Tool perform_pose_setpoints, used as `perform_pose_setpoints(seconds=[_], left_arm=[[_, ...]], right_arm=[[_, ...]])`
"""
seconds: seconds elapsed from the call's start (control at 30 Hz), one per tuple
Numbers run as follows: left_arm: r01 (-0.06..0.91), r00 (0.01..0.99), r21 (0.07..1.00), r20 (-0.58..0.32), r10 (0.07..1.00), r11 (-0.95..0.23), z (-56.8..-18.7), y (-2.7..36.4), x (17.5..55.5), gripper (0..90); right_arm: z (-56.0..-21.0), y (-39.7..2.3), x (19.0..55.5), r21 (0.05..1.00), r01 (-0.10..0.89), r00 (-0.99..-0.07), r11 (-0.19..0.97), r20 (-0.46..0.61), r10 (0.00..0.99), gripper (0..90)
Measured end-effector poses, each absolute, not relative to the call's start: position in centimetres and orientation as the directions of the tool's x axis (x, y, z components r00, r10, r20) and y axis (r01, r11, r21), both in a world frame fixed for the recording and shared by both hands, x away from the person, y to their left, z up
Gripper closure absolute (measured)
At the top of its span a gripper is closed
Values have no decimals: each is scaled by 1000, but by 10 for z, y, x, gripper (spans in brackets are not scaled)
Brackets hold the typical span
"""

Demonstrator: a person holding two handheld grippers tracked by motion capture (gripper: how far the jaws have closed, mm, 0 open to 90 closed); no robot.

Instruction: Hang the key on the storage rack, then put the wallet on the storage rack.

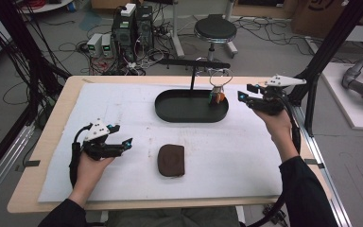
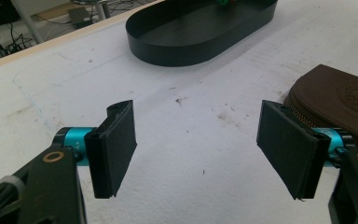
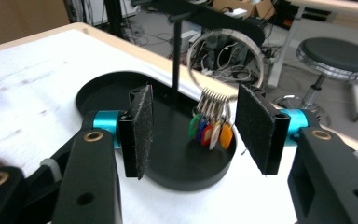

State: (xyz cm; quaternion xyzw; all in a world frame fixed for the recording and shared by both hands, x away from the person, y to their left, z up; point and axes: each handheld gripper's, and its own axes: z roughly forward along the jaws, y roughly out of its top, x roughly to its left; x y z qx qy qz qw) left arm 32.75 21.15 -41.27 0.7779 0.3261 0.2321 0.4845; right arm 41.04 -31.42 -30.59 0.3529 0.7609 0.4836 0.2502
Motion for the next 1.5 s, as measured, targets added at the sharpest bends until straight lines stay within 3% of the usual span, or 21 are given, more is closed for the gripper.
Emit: perform_pose_setpoints(seconds=[0.23,0.53,1.0,1.5], left_arm=[[287,683,905,37,729,-315,-410,207,329,262],[292,676,907,27,736,-302,-415,214,322,247],[263,651,933,15,759,-244,-411,217,323,235],[273,687,926,3,727,-261,-414,204,326,229]], right_arm=[[-330,-327,368,935,281,-646,216,18,763,425],[-356,-345,342,939,293,-649,181,56,759,319],[-390,-361,329,917,346,-639,196,77,766,220],[-400,-363,331,905,365,-622,216,65,780,213]])
